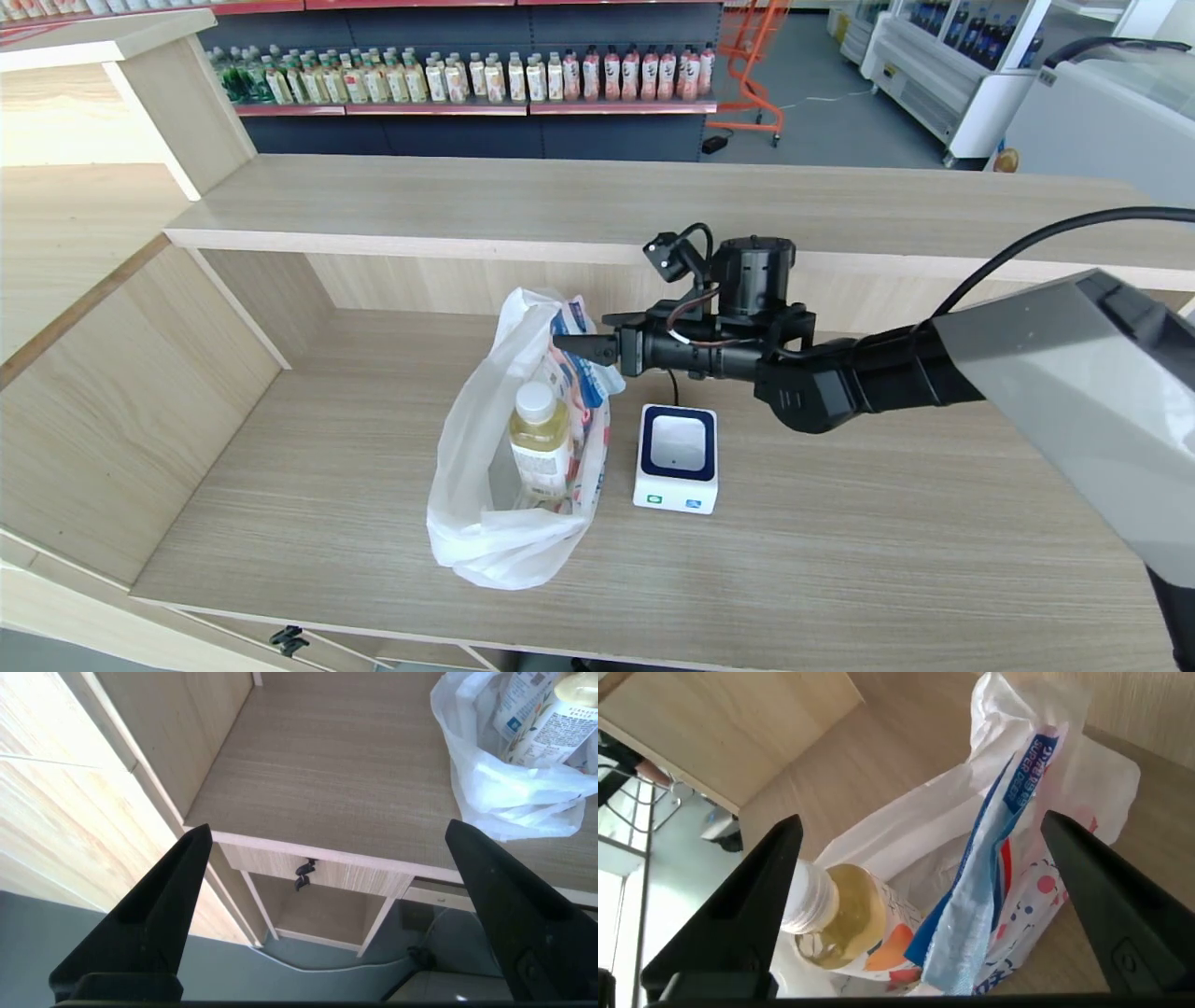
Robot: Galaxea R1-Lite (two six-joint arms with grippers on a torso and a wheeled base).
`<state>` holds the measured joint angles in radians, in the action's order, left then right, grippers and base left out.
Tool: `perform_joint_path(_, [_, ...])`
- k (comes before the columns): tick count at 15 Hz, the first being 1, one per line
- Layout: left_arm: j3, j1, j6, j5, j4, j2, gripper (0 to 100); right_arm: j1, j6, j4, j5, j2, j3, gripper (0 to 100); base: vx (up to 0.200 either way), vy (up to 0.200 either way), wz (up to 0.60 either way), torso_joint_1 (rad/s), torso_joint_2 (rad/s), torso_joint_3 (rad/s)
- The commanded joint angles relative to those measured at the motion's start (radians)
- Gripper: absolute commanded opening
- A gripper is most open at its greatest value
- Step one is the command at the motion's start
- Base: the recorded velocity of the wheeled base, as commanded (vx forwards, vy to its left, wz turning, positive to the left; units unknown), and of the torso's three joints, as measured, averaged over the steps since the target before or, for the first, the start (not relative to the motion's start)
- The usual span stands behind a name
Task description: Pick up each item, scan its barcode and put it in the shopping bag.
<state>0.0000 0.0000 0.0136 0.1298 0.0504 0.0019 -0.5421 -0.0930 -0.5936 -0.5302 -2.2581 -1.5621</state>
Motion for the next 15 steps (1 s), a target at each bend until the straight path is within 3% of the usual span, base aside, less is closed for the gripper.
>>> perform_joint_path(1, [0.000,0.000,0.000,0.001,0.000,0.000,100,0.030,-0.033,-0.002,0.001,0.233,0.214,100,0.000,0.000,0.00,0.000,0.00,0.000])
perform_joint_path(5, [0.000,0.000,0.000,0.001,0.000,0.000,100,0.146,-0.045,-0.011,0.003,0.796,0.830,100,0.000,0.000,0.00,0.000,0.00,0.000])
perform_joint_path(8, [0.000,0.000,0.000,0.001,0.000,0.000,100,0.321,-0.016,0.000,0.012,1.111,1.240,100,0.000,0.000,0.00,0.000,0.00,0.000])
perform_joint_path(9, [0.000,0.000,0.000,0.001,0.000,0.000,100,0.373,0.033,0.017,0.016,1.194,1.324,100,0.000,0.000,0.00,0.000,0.00,0.000])
perform_joint_path(10, [0.000,0.000,0.000,0.001,0.000,0.000,100,0.422,0.098,0.046,0.090,1.296,1.412,100,0.000,0.000,0.00,0.000,0.00,0.000])
perform_joint_path(12, [0.000,0.000,0.000,0.001,0.000,0.000,100,0.424,0.099,0.081,0.352,1.565,1.562,100,0.000,0.000,0.00,0.000,0.00,0.000])
perform_joint_path(15, [0.000,0.000,0.000,0.001,0.000,0.000,100,0.439,0.065,0.382,0.345,1.965,1.562,100,0.000,0.000,0.00,0.000,0.00,0.000])
